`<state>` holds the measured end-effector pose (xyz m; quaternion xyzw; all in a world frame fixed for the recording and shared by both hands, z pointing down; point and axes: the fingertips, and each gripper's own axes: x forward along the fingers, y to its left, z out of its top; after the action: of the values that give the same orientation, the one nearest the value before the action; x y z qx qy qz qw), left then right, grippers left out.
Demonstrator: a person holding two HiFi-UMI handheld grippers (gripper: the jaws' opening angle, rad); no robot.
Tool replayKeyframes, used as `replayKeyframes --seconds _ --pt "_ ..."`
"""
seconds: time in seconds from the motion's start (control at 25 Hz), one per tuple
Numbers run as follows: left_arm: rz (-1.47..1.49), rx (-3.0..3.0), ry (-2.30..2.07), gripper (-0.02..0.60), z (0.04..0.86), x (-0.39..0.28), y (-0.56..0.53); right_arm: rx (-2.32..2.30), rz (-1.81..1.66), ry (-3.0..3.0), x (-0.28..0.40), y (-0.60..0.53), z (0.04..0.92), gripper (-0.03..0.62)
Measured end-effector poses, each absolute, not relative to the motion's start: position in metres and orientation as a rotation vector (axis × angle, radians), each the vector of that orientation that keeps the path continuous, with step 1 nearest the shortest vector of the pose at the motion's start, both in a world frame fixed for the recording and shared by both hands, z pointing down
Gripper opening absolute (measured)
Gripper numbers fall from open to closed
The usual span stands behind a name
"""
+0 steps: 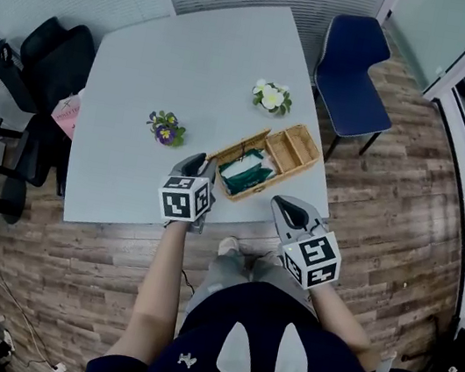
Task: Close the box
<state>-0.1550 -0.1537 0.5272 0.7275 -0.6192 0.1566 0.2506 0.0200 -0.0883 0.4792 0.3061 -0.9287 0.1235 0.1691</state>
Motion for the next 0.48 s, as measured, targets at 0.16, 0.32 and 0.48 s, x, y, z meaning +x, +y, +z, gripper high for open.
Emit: replayKeyframes --seconds 0.16,0.32,0.48 --pt "0.458 1.992 -1.686 0.107 0.5288 -0.1517 -0.1513 0.881 0.354 -2.635 0.0235 -0.0885 0.4799 0.005" --pt "0.481 2.008 -1.687 0.106 0.5296 -0.1492 -0.1493 0.885 0.36 -2.633 0.0245 -0.088 0.4814 0.005" --pt "0.504 2.023 -1.683 0.107 0.5313 -0.1463 -0.1466 0.887 0.371 -2.632 0.0251 -0.087 0.484 0.005"
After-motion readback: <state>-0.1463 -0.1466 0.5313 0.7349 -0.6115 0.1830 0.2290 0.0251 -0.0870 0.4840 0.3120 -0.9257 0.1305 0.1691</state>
